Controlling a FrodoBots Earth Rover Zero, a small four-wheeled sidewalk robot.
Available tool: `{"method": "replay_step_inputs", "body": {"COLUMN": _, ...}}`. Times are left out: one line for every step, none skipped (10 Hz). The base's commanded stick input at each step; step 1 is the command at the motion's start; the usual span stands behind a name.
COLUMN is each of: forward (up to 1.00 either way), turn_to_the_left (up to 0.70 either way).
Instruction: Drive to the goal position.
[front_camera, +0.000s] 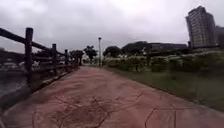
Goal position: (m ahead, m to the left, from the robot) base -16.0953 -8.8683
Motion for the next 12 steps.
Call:
{"method": "replay_step_inputs", "body": {"forward": 0.0, "turn_to_the_left": -1.0}}
{"method": "replay_step_inputs", "body": {"forward": 0.0, "turn_to_the_left": -1.0}}
{"method": "replay_step_inputs", "body": {"forward": 0.0, "turn_to_the_left": -1.0}}
{"method": "replay_step_inputs", "body": {"forward": 0.0, "turn_to_the_left": -1.0}}
{"method": "replay_step_inputs", "body": {"forward": 0.0, "turn_to_the_left": -1.0}}
{"method": "replay_step_inputs", "body": {"forward": 0.0, "turn_to_the_left": 0.0}}
{"method": "replay_step_inputs", "body": {"forward": 0.0, "turn_to_the_left": 0.0}}
{"method": "replay_step_inputs", "body": {"forward": 0.0, "turn_to_the_left": 0.0}}
{"method": "replay_step_inputs", "body": {"forward": 0.0, "turn_to_the_left": 0.0}}
{"method": "replay_step_inputs", "body": {"forward": 0.0, "turn_to_the_left": 0.0}}
{"method": "replay_step_inputs", "body": {"forward": 0.0, "turn_to_the_left": 0.0}}
{"method": "replay_step_inputs", "body": {"forward": 0.0, "turn_to_the_left": 0.0}}
